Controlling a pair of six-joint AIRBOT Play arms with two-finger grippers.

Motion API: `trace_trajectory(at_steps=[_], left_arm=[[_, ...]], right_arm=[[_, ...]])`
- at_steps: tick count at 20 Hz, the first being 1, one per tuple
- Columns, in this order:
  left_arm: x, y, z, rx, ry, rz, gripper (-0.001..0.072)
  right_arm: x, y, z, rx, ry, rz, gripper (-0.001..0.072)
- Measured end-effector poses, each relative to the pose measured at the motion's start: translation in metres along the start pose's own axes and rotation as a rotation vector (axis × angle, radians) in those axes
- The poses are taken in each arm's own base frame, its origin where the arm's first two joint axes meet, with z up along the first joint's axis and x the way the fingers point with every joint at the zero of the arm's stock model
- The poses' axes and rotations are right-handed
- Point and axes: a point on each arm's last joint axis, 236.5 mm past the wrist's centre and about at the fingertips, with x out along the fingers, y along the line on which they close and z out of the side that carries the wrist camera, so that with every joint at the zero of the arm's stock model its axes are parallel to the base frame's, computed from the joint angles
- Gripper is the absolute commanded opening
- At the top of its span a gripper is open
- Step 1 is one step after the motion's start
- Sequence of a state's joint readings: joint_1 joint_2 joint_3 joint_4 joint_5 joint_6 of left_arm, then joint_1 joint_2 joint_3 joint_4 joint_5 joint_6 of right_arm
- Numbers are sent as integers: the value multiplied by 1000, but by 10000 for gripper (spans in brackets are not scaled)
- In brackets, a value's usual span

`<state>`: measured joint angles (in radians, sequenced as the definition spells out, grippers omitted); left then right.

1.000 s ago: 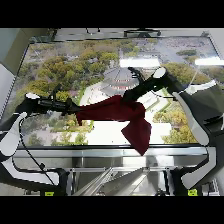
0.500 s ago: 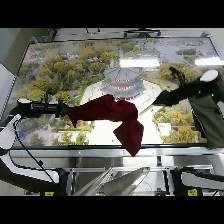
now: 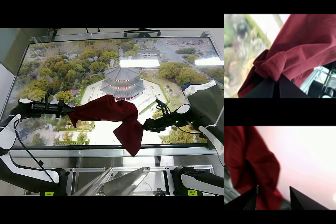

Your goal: Fold the shirts.

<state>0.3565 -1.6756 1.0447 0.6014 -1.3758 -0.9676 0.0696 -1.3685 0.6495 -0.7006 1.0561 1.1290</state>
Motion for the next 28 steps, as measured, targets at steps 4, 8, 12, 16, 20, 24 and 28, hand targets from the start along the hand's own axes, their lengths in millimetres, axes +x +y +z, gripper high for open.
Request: trace_trajectory(at_steps=[4, 8, 12, 16, 20, 24, 28], left_arm=[[0, -2, -2, 0, 8, -7, 19], [-6, -32, -6, -2, 20, -133, 10], [-59, -148, 3, 106, -93, -530, 11], [-186, -304, -22, 392, -334, -1057, 12], [-308, -405, -118, 750, -453, -1459, 12], [-350, -455, -199, 1014, -492, -1492, 17], [-320, -469, -181, 1005, -580, -1183, 20]], right_arm=[[20, 9, 4, -18, -19, 33, 21], [-7, 53, 24, -99, -84, 148, 20], [-131, 138, 71, -330, -372, 255, 21], [-322, 245, 59, -705, -882, 190, 21], [-441, 318, -16, -950, -1260, 42, 21], [-497, 365, -77, -1091, -1492, -89, 20], [-509, 366, -73, -1105, -1518, -135, 20]])
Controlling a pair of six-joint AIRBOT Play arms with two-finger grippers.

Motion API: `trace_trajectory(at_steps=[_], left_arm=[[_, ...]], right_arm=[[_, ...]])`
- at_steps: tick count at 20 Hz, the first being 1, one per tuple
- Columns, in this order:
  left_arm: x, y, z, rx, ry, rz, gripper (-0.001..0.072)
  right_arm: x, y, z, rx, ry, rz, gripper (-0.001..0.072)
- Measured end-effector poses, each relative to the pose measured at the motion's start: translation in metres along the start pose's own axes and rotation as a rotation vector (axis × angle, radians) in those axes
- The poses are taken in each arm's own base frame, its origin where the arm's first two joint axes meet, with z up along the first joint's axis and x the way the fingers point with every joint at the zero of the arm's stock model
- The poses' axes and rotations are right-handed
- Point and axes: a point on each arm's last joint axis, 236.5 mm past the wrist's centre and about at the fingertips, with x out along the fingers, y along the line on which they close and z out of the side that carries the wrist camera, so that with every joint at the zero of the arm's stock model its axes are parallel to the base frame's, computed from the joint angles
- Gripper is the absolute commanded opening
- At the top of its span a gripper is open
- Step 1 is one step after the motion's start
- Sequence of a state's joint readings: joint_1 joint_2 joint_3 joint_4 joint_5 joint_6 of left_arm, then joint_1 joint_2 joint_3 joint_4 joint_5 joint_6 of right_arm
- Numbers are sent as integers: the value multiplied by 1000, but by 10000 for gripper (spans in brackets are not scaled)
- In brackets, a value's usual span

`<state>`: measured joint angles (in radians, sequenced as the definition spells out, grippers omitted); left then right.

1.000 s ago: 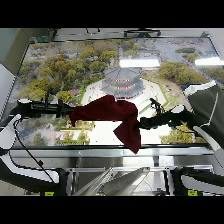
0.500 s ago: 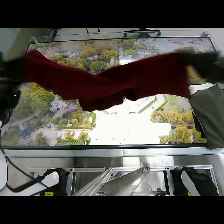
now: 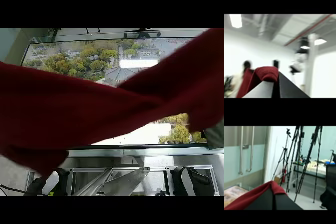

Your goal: Fold the shirts.

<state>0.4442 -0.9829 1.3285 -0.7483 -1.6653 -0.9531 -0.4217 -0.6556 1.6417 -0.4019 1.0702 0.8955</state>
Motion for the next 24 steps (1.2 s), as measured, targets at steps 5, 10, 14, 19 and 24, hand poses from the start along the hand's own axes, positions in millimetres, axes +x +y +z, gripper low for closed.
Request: trace_trajectory(at_steps=[5, 10, 14, 19, 24], left_arm=[[-55, 156, -53, -253, 93, 459, 19], [-174, 313, -155, -600, 124, 786, 192], [-266, 381, -231, -804, 139, 938, 344], [-324, 402, -222, -836, 136, 933, 343], [-331, 369, -246, -915, 404, 982, 343]], right_arm=[[57, -54, -95, 219, 207, 104, 20], [134, -90, -300, 470, 582, 172, 22], [171, -86, -458, 631, 794, 170, 277], [172, -93, -527, 776, 863, 127, 254], [121, -95, -514, 905, 955, 188, 247]])
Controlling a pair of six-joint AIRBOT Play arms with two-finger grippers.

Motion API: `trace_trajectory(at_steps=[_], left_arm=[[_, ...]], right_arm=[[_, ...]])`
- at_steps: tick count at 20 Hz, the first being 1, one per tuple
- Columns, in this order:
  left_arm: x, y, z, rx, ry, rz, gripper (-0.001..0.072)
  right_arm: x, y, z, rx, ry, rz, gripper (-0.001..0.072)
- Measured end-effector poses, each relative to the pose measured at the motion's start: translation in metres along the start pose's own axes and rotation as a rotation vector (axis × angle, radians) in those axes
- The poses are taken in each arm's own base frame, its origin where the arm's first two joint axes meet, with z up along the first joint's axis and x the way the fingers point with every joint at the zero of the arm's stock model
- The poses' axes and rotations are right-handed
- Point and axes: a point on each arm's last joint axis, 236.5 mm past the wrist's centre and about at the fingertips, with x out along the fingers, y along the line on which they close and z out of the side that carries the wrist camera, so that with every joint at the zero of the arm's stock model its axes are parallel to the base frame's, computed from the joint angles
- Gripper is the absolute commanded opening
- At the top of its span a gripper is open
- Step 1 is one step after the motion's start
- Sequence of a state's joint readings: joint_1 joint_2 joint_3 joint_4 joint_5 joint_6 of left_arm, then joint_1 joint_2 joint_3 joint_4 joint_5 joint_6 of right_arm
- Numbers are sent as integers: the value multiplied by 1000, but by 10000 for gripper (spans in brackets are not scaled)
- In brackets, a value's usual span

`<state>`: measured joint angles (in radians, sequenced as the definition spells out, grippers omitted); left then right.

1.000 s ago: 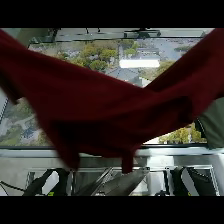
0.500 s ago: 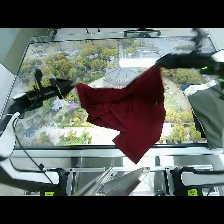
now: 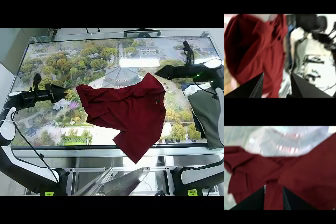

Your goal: Fold the shirts.

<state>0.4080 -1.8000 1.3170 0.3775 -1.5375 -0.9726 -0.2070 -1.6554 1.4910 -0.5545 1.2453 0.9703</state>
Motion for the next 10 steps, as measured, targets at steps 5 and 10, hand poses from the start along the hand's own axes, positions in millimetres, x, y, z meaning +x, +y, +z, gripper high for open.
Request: trace_trajectory(at_steps=[5, 10], left_arm=[[37, 8, -67, 82, 190, 268, 343], [76, 9, -120, 263, 317, 491, 343]], right_arm=[[-21, -9, -96, 165, 181, 0, 247], [-29, -19, -193, 315, 239, -58, 249]])
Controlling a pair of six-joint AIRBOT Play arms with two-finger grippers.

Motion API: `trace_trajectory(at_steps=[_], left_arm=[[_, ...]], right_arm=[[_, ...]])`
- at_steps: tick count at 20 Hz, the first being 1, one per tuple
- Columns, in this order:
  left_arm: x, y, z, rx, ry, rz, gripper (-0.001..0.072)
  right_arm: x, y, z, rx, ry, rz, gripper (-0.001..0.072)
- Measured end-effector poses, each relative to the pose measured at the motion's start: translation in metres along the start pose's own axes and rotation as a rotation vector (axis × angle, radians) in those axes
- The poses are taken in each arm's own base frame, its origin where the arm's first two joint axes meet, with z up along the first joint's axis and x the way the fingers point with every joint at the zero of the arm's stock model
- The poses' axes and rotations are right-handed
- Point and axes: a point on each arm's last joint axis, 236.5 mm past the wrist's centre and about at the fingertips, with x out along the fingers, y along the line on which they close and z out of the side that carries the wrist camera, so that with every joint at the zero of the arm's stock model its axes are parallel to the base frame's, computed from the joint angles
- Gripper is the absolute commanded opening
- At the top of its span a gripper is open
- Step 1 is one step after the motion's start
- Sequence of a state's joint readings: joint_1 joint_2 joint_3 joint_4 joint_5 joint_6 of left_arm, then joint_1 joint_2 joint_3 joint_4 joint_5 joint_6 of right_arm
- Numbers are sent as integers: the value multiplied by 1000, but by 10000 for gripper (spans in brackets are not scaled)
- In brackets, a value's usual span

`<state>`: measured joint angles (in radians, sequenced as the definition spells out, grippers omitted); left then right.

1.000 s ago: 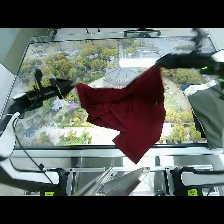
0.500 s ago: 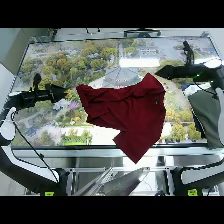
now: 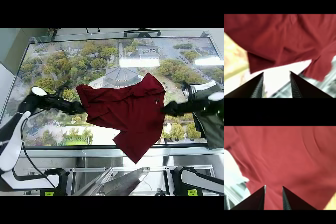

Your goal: Fold the shirts.

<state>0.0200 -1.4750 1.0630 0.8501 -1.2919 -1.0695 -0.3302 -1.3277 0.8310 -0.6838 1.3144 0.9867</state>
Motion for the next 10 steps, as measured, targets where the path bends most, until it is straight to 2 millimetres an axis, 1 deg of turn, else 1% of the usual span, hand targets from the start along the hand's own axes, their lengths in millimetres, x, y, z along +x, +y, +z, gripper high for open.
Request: trace_trajectory(at_steps=[2, 3, 4, 5, 6, 8, 10], left_arm=[[11, -7, -10, 60, 39, 85, 344], [14, -6, -12, 81, 48, 129, 344], [15, -4, -12, 94, 47, 174, 343], [14, 0, -9, 96, 37, 216, 344], [10, 4, -3, 90, 16, 248, 344], [0, 11, 6, 76, -20, 286, 344], [-6, 17, 9, 55, -34, 305, 344]], right_arm=[[3, -13, -22, 51, -8, -17, 250], [3, -19, -30, 73, -13, -26, 250], [3, -24, -34, 93, -24, -32, 269], [3, -28, -36, 109, -34, -38, 388], [3, -33, -39, 132, -39, -48, 443], [3, -40, -45, 173, -34, -71, 442], [4, -50, -54, 215, -17, -105, 443]])
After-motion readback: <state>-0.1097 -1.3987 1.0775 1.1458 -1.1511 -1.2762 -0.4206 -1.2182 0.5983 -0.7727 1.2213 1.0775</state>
